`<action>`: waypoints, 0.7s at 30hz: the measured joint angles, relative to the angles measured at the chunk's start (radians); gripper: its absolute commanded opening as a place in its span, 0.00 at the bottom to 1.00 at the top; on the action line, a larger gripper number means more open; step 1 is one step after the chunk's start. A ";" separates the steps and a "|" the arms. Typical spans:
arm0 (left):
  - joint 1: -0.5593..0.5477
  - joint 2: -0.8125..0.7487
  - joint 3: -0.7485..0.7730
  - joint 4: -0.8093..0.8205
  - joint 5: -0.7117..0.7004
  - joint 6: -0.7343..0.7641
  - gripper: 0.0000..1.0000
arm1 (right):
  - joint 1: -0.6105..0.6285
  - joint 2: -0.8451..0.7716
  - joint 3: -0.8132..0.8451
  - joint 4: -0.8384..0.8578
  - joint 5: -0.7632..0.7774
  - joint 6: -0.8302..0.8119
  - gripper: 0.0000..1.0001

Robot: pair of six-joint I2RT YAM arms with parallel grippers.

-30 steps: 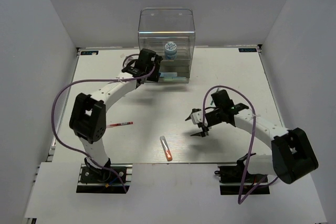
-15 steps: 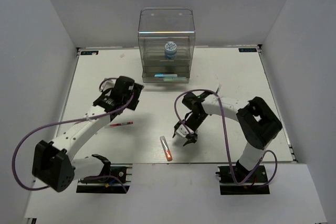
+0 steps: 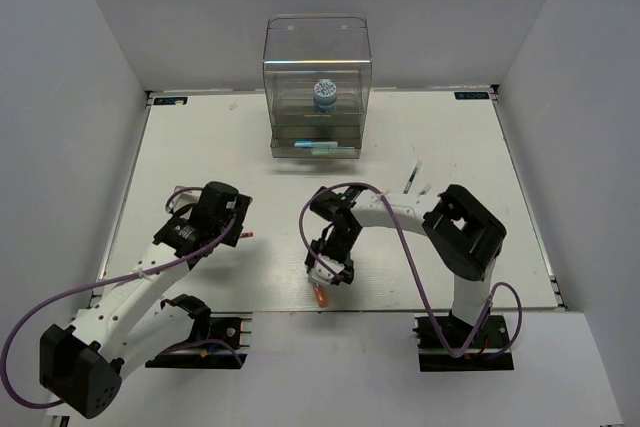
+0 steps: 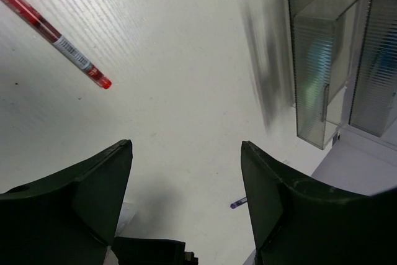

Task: Sort the stationery into containers
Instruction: Pick up the pen from the corner of the board.

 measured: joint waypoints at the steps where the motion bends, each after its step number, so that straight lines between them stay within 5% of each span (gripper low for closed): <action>1: 0.000 0.000 -0.002 -0.006 0.000 -0.001 0.81 | 0.008 0.006 0.010 0.013 0.006 0.000 0.69; 10: 0.000 -0.012 -0.013 -0.036 0.000 -0.008 0.82 | 0.065 0.050 0.040 0.070 0.058 0.001 0.70; 21: 0.000 -0.053 -0.061 -0.072 0.000 -0.038 0.82 | 0.071 0.061 0.055 0.029 0.091 0.000 0.56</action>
